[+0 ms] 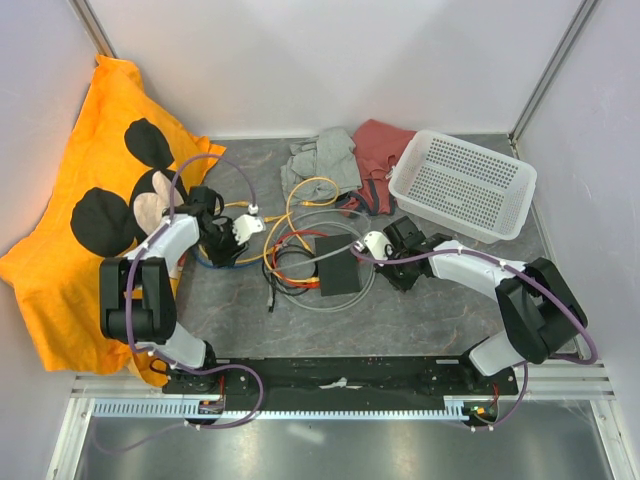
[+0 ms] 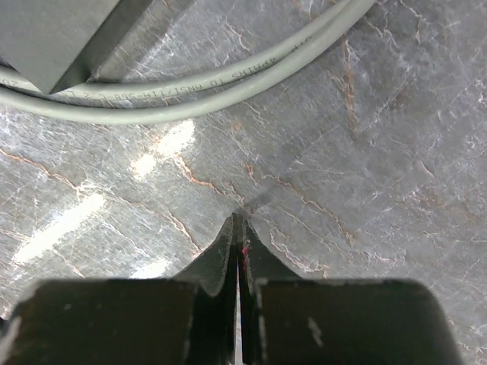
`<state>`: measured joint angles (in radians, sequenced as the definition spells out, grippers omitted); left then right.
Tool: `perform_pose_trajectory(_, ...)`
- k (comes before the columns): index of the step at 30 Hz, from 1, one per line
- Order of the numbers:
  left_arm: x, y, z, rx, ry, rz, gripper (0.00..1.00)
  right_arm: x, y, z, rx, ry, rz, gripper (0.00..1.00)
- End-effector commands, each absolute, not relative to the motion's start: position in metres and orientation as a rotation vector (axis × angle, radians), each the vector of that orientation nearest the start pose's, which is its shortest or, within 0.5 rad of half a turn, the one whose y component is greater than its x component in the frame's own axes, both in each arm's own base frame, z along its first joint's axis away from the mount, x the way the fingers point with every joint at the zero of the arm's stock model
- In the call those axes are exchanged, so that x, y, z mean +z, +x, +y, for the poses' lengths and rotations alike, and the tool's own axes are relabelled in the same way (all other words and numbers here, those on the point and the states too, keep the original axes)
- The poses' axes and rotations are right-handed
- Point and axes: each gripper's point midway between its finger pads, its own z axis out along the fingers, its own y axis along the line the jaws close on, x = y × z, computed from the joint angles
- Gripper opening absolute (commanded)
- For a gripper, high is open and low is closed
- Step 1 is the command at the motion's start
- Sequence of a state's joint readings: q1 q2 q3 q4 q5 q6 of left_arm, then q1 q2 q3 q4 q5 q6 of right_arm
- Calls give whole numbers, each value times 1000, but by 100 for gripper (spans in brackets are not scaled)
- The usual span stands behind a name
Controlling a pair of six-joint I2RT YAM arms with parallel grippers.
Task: Pull the plug from the switch port
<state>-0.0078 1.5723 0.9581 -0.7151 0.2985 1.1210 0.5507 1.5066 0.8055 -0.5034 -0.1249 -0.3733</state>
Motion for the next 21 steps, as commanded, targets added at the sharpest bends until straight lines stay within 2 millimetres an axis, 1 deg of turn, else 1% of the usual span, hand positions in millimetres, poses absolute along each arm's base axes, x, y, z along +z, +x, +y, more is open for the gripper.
perform_pose_trajectory(1, 96, 315, -62, -325, 1401, 2192, 47, 20, 240, 150, 193, -1271, 2466, 0)
perform_pose_trajectory(2, 115, 325, -71, -337, 1376, 2157, 48, 20, 240, 150, 191, -1270, 2466, 0)
perform_pose_trajectory(3, 127, 325, -83, -430, 1305, 2153, 48, 21, 240, 150, 189, -1272, 2466, 0)
perform_pose_trajectory(4, 139, 323, -91, -485, 1269, 2155, 49, 21, 240, 149, 187, -1267, 2466, 0)
perform_pose_trajectory(5, 161, 332, -99, -512, 1234, 2109, 51, 24, 242, 151, 190, -1265, 2459, 0)
perform_pose_trajectory(6, 175, 330, -113, -606, 1178, 2093, 52, 28, 241, 153, 207, -1266, 2460, 0)
perform_pose_trajectory(7, 184, 330, -120, -649, 1157, 2078, 52, 33, 243, 157, 225, -1263, 2455, 0)
perform_pose_trajectory(8, 199, 333, -131, -677, 1152, 2045, 52, 50, 254, 167, 255, -1241, 2422, 0)
perform_pose_trajectory(9, 207, 331, -139, -726, 1122, 2045, 52, 59, 250, 174, 321, -1257, 2433, 0)
perform_pose_trajectory(10, 212, 331, -144, -745, 1113, 2043, 52, 73, 258, 180, 347, -1246, 2414, 0)
perform_pose_trajectory(11, 219, 330, -153, -776, 1107, 2032, 52, 106, 283, 195, 357, -1211, 2334, 0)
perform_pose_trajectory(13, 222, 328, -162, -806, 1116, 2028, 52, 133, 304, 206, 379, -1166, 2287, 0)
perform_pose_trajectory(14, 222, 324, -170, -831, 1133, 2023, 51, 155, 323, 217, 388, -1133, 2234, 0)
perform_pose_trajectory(15, 221, 321, -175, -848, 1141, 2023, 51, 164, 330, 223, 402, -1115, 2216, 0)
perform_pose_trajectory(16, 216, 316, -185, -877, 1169, 2027, 51, 171, 334, 231, 444, -1104, 2199, 0)
perform_pose_trajectory(17, 210, 309, -191, -904, 1176, 2048, 50, 180, 338, 241, 490, -1074, 2182, 0)
perform_pose_trajectory(18, 205, 304, -197, -928, 1188, 2060, 50, 180, 338, 246, 525, -1066, 2180, 0)
perform_pose_trajectory(19, 195, 292, -209, -970, 1221, 2079, 50, 180, 333, 253, 581, -1068, 2175, 0)
perform_pose_trajectory(20, 187, 286, -215, -1018, 1186, 2133, 49, 172, 329, 255, 608, -1059, 2194, 0)
perform_pose_trajectory(21, 182, 286, -222, -1034, 1181, 2138, 49, 166, 324, 257, 633, -1048, 2215, 0)
